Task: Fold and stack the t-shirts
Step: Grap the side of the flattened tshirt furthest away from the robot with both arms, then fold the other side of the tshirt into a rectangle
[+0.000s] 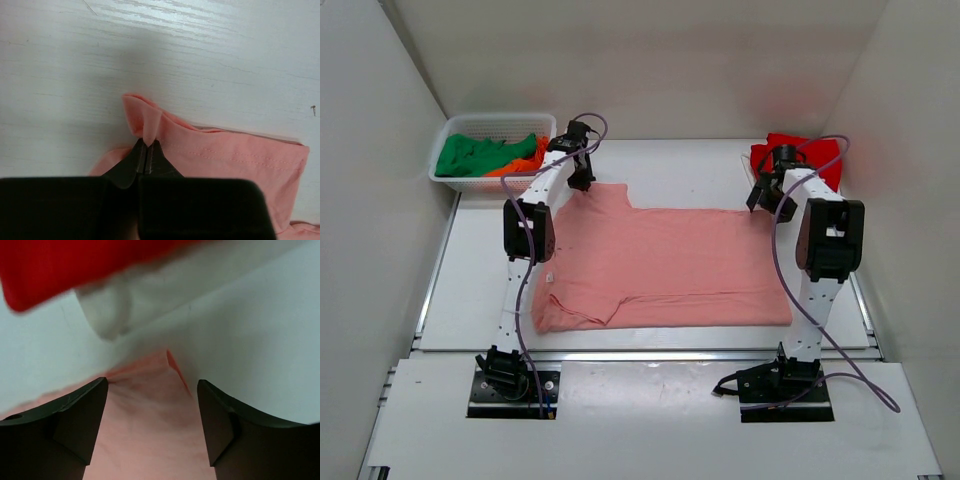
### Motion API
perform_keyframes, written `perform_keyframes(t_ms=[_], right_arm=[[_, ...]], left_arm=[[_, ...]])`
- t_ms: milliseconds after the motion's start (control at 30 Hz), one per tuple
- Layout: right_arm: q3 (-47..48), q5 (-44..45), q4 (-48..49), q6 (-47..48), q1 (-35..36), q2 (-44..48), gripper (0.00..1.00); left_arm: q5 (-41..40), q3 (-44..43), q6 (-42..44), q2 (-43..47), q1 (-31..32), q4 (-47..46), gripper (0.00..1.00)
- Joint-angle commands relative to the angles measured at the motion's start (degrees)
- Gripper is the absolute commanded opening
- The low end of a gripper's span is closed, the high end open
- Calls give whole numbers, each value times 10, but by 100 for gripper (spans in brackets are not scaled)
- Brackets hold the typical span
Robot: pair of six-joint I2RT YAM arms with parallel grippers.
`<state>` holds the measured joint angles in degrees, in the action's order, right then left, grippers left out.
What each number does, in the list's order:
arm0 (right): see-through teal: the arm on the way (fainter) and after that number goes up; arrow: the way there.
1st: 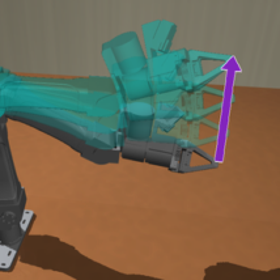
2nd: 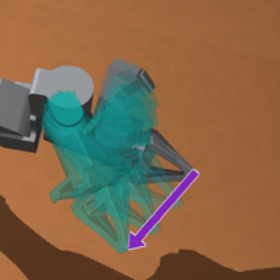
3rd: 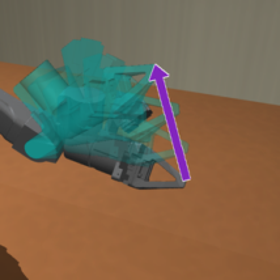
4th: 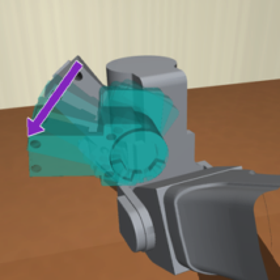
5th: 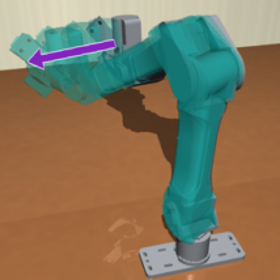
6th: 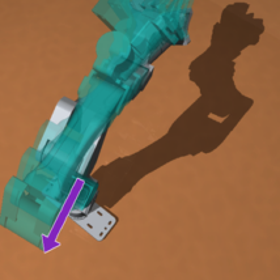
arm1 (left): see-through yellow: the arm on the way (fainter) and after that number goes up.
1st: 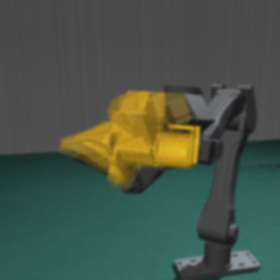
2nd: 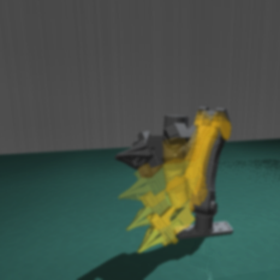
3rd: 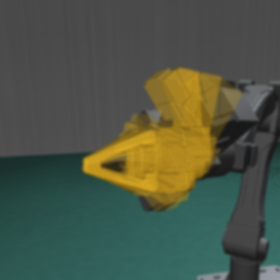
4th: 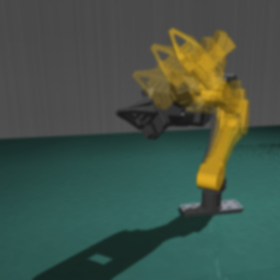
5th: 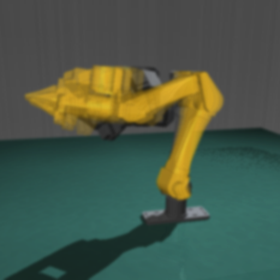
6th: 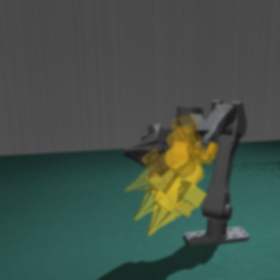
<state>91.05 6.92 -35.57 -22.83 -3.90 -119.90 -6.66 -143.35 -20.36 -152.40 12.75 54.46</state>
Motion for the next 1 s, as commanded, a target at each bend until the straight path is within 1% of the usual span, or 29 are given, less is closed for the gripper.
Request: perform_keyframes(t_ms=[0, 67, 100, 133, 167, 233, 333, 400, 500, 600, 633, 700, 867, 933, 967], right_arm=[[56, 18, -3, -16, -1, -45, 69], [84, 15, -20, -7, -1, -73, 60], [103, 22, -41, -3, 6, -78, 32], [124, 27, -42, 1, 5, -89, 14], [130, 41, -62, 0, 8, -96, 0], [149, 42, -77, 6, 16, -92, 0], [126, 48, -65, 3, 14, -62, 0], [109, 42, -54, 9, 15, -39, 0], [79, 28, -31, 16, 8, -9, 0], [50, 12, -5, 27, 5, 33, 1], [38, 9, 3, 23, 3, 40, 0], [15, 6, 10, 31, -1, 62, 0], [-29, 1, 15, 30, -1, 93, 0], [-58, -2, 21, 33, -1, 120, 0], [-78, 3, 22, 37, -3, 126, 0]], left_arm=[[16, 18, 8, 6, -2, 16, 0], [25, 14, 15, 5, -1, 14, 0], [24, 15, 17, 7, 0, 14, 0], [26, 15, 18, 10, -1, 13, 0], [30, 7, 20, 10, -1, 18, 0], [41, 2, 15, 27, -2, 17, 0], [47, 10, 7, 61, -8, 12, 0], [56, 28, 3, 90, -11, -1, 0], [64, 88, 3, 152, -26, -21, 0], [73, 223, 1, 239, -28, -69, 0], [76, 246, 2, 267, -29, -87, 0], [82, 320, 2, 321, -37, -105, 0], [80, 425, 16, 400, -31, -115, 0], [71, 495, 19, 432, -19, -122, 0], [68, 515, 18, 457, -14, -125, 0]])
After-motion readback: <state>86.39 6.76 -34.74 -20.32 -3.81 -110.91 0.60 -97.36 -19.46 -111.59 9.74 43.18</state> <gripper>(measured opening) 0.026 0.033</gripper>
